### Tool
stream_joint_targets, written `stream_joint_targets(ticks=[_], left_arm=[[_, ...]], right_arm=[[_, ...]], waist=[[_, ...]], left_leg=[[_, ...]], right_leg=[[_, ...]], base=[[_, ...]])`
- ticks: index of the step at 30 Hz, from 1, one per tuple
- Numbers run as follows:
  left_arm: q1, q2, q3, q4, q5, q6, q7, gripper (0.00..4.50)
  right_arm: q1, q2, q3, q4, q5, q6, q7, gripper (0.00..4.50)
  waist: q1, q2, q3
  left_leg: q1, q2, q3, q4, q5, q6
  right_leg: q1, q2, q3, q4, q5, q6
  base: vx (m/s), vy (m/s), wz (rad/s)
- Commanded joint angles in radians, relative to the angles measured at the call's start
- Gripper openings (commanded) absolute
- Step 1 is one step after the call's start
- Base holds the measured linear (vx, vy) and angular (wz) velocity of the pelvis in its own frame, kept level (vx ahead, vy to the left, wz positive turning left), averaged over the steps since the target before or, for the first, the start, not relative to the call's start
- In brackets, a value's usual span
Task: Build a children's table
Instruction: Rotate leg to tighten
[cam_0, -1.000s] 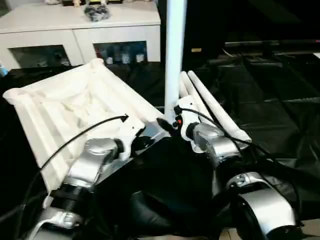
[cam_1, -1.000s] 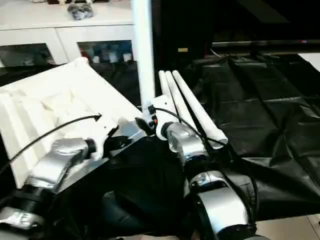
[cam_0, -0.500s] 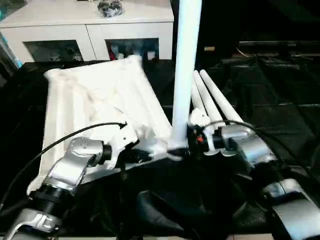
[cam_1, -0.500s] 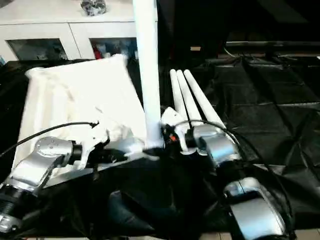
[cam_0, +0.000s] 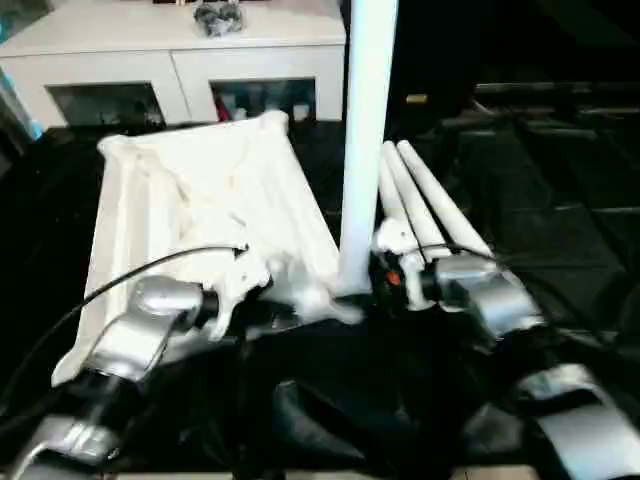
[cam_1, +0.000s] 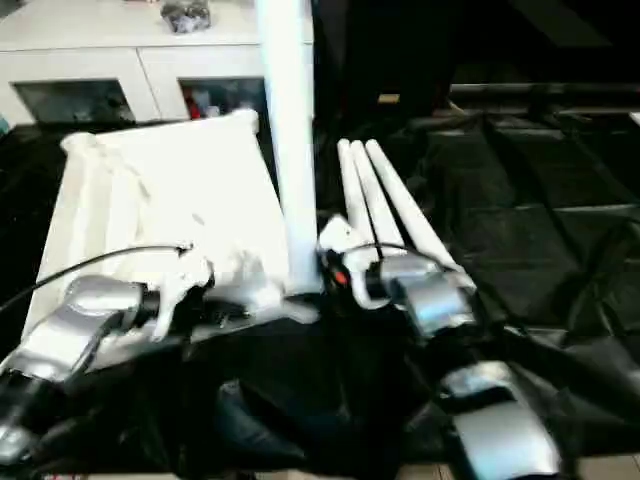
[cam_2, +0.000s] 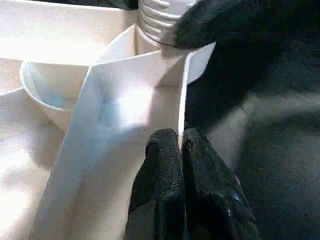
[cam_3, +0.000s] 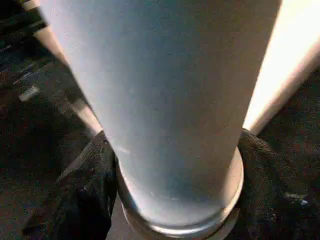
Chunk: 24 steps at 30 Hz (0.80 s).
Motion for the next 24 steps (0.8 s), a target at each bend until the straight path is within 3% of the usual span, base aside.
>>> stream_joint_targets(ticks=[1,5,6,7,8,11,14,15,16,17,19,21,24], left_arm=[[-0.053,-0.068,0.045,0.022,0.005,0.047,0.192,0.00],[-0.076,-0.177,0.074,0.002,0.004,0.101,0.343,0.00],[-0.072,-0.186,0.065,-0.009,0.002,0.107,0.338,0.00],[-0.069,-0.191,0.052,-0.018,0.008,0.103,0.328,0.00],[-0.068,-0.190,0.048,-0.020,0.010,0.100,0.325,0.00],[-0.051,-0.169,0.015,-0.034,0.033,0.071,0.278,0.00],[-0.011,-0.108,-0.030,-0.064,0.041,0.010,0.173,0.00],[-0.002,-0.089,-0.033,-0.070,0.034,0.002,0.142,0.00],[0.002,-0.077,-0.035,-0.074,0.028,-0.002,0.123,0.00],[0.007,-0.067,-0.037,-0.079,0.025,-0.008,0.108,0.00],[0.023,-0.026,-0.050,-0.097,0.001,-0.048,0.016,0.00],[0.039,0.012,-0.054,-0.119,-0.030,-0.057,-0.079,0.00],[0.036,0.047,-0.056,-0.109,-0.034,-0.085,-0.130,0.00]], right_arm=[[0.000,0.108,0.052,0.072,-0.002,0.028,-0.071,2.84],[-0.063,0.224,0.011,0.205,-0.012,0.018,-0.331,2.83],[-0.066,0.236,0.018,0.209,-0.017,0.007,-0.327,3.38],[-0.074,0.250,0.009,0.219,-0.015,0.009,-0.312,3.52],[-0.076,0.253,0.006,0.220,-0.012,0.012,-0.304,3.51],[-0.090,0.252,-0.014,0.227,-0.005,0.008,-0.270,3.76],[-0.097,0.203,0.004,0.211,-0.025,-0.044,-0.223,3.90],[-0.094,0.177,0.018,0.196,-0.029,-0.066,-0.172,3.90],[-0.090,0.162,0.029,0.184,-0.032,-0.078,-0.140,3.90],[-0.088,0.150,0.035,0.180,-0.039,-0.092,-0.117,3.90],[-0.077,0.102,0.049,0.144,-0.041,-0.107,-0.039,3.90],[-0.055,0.047,0.060,0.080,-0.020,-0.099,0.075,3.90],[-0.029,-0.011,0.079,0.010,-0.001,-0.084,0.187,3.90]], waist=[[-0.007,-0.005,-0.053],[-0.022,-0.009,-0.056],[-0.024,-0.013,-0.055],[-0.023,-0.017,-0.056],[-0.021,-0.013,-0.057],[-0.023,-0.018,-0.059],[-0.022,-0.010,-0.063],[-0.029,-0.014,-0.065],[-0.027,-0.007,-0.067],[-0.029,-0.009,-0.067],[-0.023,-0.009,-0.069],[-0.017,-0.010,-0.074],[-0.002,-0.012,-0.077]], left_leg=[[0.034,0.053,-0.035,-0.080,-0.363,-0.044],[0.030,0.052,-0.037,-0.083,-0.354,-0.046],[0.030,0.051,-0.037,-0.084,-0.358,-0.043],[0.028,0.050,-0.037,-0.082,-0.354,-0.033],[0.028,0.050,-0.036,-0.081,-0.351,-0.022],[0.023,0.053,-0.035,-0.085,-0.323,-0.009],[0.016,0.053,-0.037,-0.085,-0.309,-0.005],[0.008,0.052,-0.037,-0.085,-0.292,-0.001],[0.010,0.052,-0.038,-0.083,-0.283,0.001],[0.014,0.053,-0.032,-0.080,-0.273,0.009],[0.016,0.053,-0.030,-0.075,-0.253,0.025],[0.014,0.055,-0.024,-0.068,-0.186,0.056],[0.014,0.057,-0.021,-0.061,-0.135,0.092]], right_leg=[[0.026,-0.078,0.044,-0.094,-0.418,-0.199],[0.023,-0.075,0.045,-0.093,-0.378,-0.191],[0.022,-0.073,0.043,-0.095,-0.385,-0.189],[0.024,-0.077,0.043,-0.096,-0.391,-0.185],[0.023,-0.077,0.044,-0.098,-0.397,-0.177],[0.026,-0.072,0.044,-0.093,-0.333,-0.177],[0.031,-0.076,0.042,-0.086,-0.281,-0.186],[0.038,-0.074,0.041,-0.079,-0.246,-0.191],[0.039,-0.074,0.039,-0.076,-0.226,-0.196],[0.034,-0.069,0.040,-0.075,-0.183,-0.213],[0.037,-0.069,0.038,-0.072,-0.144,-0.236],[0.039,-0.068,0.037,-0.059,-0.052,-0.262],[0.038,-0.065,0.033,-0.051,0.009,-0.276]], base=[[0.000,0.000,0.00],[0.000,0.000,0.00],[0.000,0.000,0.00],[0.000,0.000,0.00],[0.000,0.000,0.00],[0.000,0.000,0.00],[0.000,0.000,0.00],[0.000,0.000,0.00],[0.000,0.000,0.00],[0.000,0.000,0.00],[0.000,0.000,0.00],[0.000,0.000,0.00],[0.000,0.000,0.00]])
